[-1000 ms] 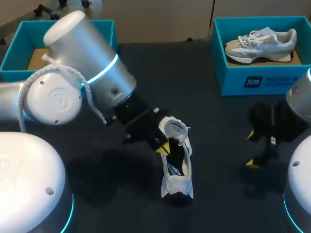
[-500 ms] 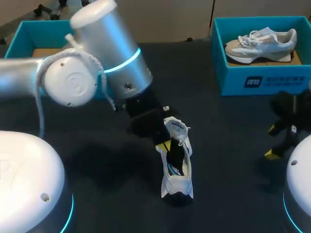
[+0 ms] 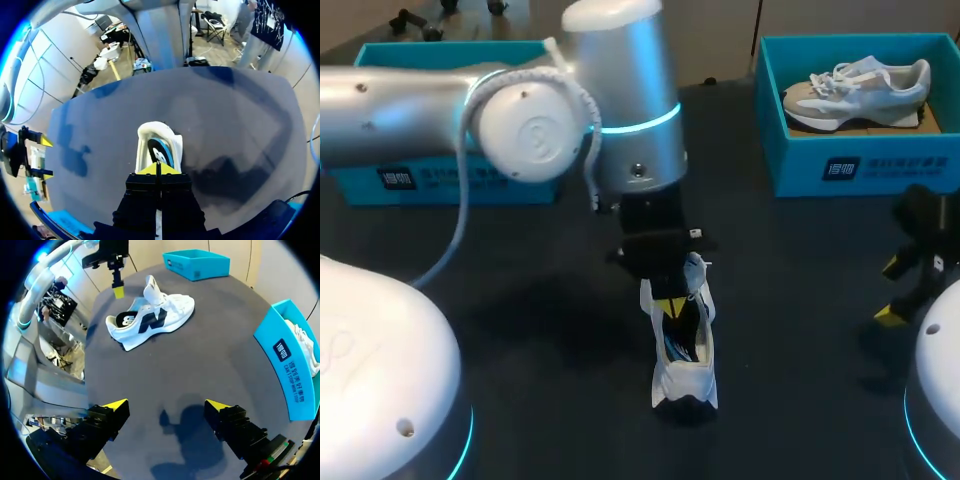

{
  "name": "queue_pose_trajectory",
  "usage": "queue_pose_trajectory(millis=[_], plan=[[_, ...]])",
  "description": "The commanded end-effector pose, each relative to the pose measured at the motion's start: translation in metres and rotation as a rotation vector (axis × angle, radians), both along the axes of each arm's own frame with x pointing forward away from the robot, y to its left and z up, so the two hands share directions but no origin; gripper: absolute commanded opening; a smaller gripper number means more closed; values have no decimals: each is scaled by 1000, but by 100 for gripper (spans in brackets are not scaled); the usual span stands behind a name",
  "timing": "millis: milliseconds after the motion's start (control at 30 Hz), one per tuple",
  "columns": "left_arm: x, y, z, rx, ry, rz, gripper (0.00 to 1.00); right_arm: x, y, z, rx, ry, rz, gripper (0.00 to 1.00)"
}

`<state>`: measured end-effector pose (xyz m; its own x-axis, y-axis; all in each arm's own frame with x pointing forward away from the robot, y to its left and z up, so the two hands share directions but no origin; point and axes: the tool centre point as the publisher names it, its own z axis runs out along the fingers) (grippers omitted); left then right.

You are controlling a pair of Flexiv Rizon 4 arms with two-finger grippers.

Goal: Take the shoe out of the shoebox, open the shoe tongue, remove and reinsert the insole, then place the shoe into the shoebox

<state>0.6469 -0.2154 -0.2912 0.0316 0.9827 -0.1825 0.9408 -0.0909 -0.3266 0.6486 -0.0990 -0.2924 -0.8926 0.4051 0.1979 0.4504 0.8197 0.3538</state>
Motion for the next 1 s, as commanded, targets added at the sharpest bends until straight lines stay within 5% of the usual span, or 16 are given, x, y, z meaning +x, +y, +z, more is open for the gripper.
queue_pose_trajectory(millis=[33, 1000], plan=[[1, -4, 1, 106, -12, -36, 0, -2, 0, 0, -2, -2, -1, 100], [-6, 8, -58, 224, -34, -243, 0, -2, 0, 0, -2, -2, -1, 100]])
